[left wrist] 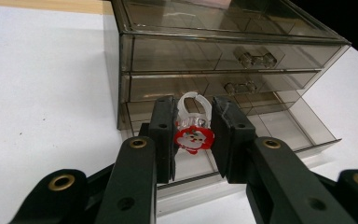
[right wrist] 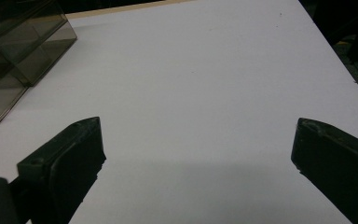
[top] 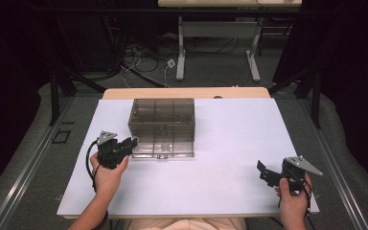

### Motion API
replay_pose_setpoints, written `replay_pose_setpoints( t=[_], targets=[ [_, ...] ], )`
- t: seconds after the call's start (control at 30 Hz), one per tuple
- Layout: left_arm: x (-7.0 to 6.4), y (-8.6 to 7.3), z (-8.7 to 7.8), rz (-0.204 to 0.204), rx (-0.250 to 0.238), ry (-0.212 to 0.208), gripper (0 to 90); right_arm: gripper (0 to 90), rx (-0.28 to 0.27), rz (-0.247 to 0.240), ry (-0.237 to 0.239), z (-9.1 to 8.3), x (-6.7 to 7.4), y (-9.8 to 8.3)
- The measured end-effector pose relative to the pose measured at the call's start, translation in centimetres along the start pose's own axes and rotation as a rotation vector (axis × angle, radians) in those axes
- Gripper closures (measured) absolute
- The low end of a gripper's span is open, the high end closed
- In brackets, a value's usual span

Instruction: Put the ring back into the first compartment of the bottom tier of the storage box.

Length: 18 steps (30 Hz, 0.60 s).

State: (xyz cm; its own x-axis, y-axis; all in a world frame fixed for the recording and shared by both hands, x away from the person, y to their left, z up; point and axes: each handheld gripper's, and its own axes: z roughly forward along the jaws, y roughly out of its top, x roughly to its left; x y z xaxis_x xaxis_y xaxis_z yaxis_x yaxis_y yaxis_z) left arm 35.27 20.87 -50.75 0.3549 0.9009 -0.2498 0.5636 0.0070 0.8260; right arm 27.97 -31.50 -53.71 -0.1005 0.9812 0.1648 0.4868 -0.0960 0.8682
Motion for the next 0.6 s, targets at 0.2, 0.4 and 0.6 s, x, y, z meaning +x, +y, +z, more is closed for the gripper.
replay_pose_setpoints(
  t=[0.2, 0.4, 0.6],
  targets=[
    [0.0, 0.0, 0.7, 0.007, 0.020, 0.009, 71.1, 2.2, -0.015, 0.001, 0.013, 0.2, 0.0, 0.0],
    [-0.4, 0.2, 1.4, 0.017, 0.031, 0.005, 71.1, 2.2, -0.013, 0.005, 0.009, 0.0, -0.1, -0.1],
    [-1.1, 0.0, 2.2, 0.028, 0.054, -0.006, 71.1, 2.3, -0.016, 0.006, 0.004, -0.4, -0.2, -0.1]
  ],
)
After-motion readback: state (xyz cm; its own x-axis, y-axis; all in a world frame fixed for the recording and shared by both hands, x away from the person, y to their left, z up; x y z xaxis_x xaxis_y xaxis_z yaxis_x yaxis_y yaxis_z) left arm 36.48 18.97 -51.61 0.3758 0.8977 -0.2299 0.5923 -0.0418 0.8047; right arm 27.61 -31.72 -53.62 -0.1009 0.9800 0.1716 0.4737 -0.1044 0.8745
